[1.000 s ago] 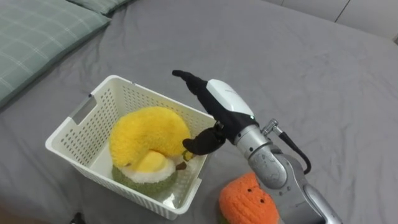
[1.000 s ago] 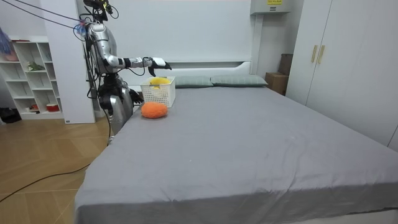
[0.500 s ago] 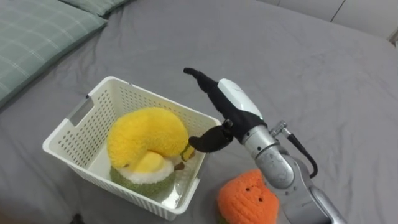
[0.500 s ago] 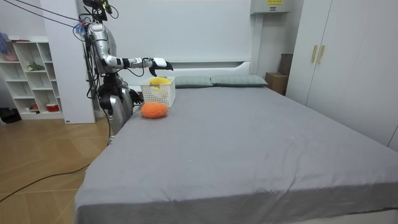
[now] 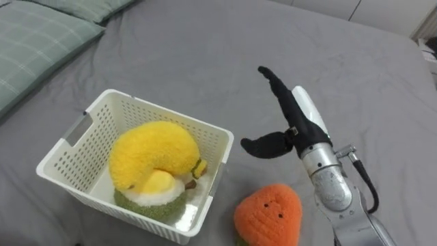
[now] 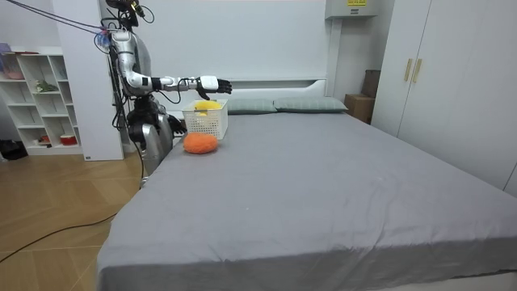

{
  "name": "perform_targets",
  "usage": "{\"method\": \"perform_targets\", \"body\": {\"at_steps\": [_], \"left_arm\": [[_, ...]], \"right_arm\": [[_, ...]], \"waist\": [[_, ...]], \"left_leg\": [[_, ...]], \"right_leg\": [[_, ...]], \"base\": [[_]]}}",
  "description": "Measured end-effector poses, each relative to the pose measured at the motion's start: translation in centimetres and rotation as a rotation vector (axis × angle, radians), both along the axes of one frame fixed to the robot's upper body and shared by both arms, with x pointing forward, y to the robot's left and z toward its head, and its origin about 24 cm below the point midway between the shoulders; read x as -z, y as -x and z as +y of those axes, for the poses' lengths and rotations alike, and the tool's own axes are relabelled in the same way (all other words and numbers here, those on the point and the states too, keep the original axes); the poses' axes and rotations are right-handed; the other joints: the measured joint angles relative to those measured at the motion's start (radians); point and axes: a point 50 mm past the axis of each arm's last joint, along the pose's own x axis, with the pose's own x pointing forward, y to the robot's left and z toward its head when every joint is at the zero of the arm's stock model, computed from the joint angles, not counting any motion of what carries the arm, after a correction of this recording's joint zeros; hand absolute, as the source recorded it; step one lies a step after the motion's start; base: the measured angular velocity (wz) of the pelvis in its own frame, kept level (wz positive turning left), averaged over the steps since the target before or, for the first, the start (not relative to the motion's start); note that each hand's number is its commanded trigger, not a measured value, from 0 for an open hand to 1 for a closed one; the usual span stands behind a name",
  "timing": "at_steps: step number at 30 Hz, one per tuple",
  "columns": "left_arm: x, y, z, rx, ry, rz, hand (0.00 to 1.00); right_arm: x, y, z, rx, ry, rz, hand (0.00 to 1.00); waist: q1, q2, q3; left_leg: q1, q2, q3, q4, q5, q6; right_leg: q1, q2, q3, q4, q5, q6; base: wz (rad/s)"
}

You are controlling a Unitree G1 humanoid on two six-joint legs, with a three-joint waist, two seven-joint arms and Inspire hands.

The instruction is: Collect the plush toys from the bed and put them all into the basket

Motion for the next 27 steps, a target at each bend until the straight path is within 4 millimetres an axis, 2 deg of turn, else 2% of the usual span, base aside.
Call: {"method": "perform_targets", "body": {"at_steps": [2, 4, 7, 11, 14, 18, 27], "left_arm": [[0.0, 0.0, 0.0, -0.01, 0.001, -0.006, 0.0], [0.0, 0.0, -0.1, -0.011, 0.0, -0.011, 0.0], [0.0, 0.0, -0.3, -0.014, -0.004, -0.025, 0.0], [0.1, 0.9, -0.2, -0.024, -0.018, -0.017, 0.0], [0.1, 1.4, -0.2, -0.03, -0.023, -0.006, 0.0], [0.2, 1.5, -0.2, -0.03, -0.022, -0.004, 0.0], [0.3, 1.0, -0.6, -0.026, -0.012, -0.003, 0.0]], "right_arm": [[0.6, 0.4, -0.3, 0.008, -0.006, 0.021, 0.0], [1.5, 0.7, -0.5, 0.018, -0.016, 0.054, 0.0], [2.5, 1.2, -1.1, 0.039, -0.01, 0.096, 0.0], [3.4, 1.5, -2.3, 0.087, -0.002, 0.129, 0.0], [4.4, 1.7, -3.0, 0.113, 0.035, 0.169, 0.0], [5.4, 2.1, -3.3, 0.119, 0.069, 0.208, 0.0], [9.3, 3.7, -3.8, 0.156, 0.089, 0.382, 0.0]], "waist": [[-0.01, 0.007, -0.0071], [-0.014, 0.011, -0.0098], [-0.017, 0.012, -0.009], [-0.032, 0.017, -0.0026], [-0.038, 0.017, -0.0007], [-0.041, 0.01, -0.0023], [-0.044, 0.017, 0.0034]], "left_leg": [[0.004, 0.0, 0.004, 0.0, 0.0, 0.0], [0.008, 0.0, 0.007, 0.0, 0.0, 0.0], [0.01, 0.0, 0.01, 0.001, 0.0, 0.0], [0.014, 0.0, 0.01, 0.002, -0.001, 0.0], [0.013, -0.001, 0.012, 0.003, -0.002, 0.0], [0.001, -0.001, 0.023, 0.006, -0.002, 0.0], [0.002, 0.0, 0.022, 0.002, -0.003, 0.001]], "right_leg": [[0.002, 0.0, 0.006, 0.0, 0.0, 0.0], [0.004, 0.0, 0.008, 0.001, 0.0, 0.0], [0.005, 0.0, 0.01, 0.002, 0.0, 0.0], [0.012, 0.0, 0.012, 0.002, 0.0, 0.0], [0.011, 0.0, 0.023, 0.002, -0.001, 0.001], [-0.004, 0.0, 0.033, 0.001, -0.001, 0.001], [-0.005, 0.002, 0.032, 0.0, -0.001, 0.002]], "base": [[-0.02], [-0.06], [-0.03], [0.0], [-0.03], [-0.07], [0.0]]}}
